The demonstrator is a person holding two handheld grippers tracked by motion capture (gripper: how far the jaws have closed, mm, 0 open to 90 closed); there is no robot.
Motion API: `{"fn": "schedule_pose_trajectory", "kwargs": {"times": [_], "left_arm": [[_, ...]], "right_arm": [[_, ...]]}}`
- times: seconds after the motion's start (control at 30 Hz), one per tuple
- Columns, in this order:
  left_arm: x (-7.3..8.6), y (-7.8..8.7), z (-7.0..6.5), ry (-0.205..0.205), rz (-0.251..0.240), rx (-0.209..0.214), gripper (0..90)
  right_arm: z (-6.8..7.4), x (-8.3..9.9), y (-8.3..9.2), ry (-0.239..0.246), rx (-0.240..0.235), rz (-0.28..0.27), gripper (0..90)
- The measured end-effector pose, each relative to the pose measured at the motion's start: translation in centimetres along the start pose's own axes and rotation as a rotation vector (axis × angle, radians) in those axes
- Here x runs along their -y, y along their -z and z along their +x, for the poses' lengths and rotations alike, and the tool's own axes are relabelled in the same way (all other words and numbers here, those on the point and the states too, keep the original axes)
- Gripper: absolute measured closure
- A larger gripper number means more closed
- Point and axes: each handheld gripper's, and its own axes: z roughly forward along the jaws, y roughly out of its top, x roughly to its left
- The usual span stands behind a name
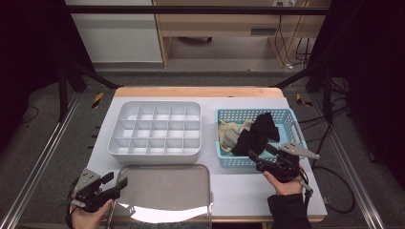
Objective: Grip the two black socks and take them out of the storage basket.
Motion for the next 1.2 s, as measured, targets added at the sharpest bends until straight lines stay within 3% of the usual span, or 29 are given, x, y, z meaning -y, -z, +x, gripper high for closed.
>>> {"fn": "schedule_pose_trajectory", "kwargs": {"times": [0.17, 0.5, 0.97, 1.2], "left_arm": [[0.1, 0.1, 0.2, 0.0, -0.001, 0.007, 37.7], [0.2, 0.0, 0.2, -0.006, 0.004, 0.018, 37.6], [0.2, 0.1, 0.3, -0.001, -0.004, 0.021, 37.9], [0.2, 0.1, 0.3, -0.002, -0.005, 0.023, 38.1]], "right_arm": [[-0.9, -1.0, -0.2, -0.032, -0.001, -0.008, 26.0], [-2.1, -2.4, -1.2, 0.0, 0.032, 0.017, 26.5], [-4.6, -5.0, -3.1, 0.0, 0.1, 0.056, 35.3], [-5.4, -5.5, -4.2, -0.009, 0.111, 0.059, 36.9]]}}
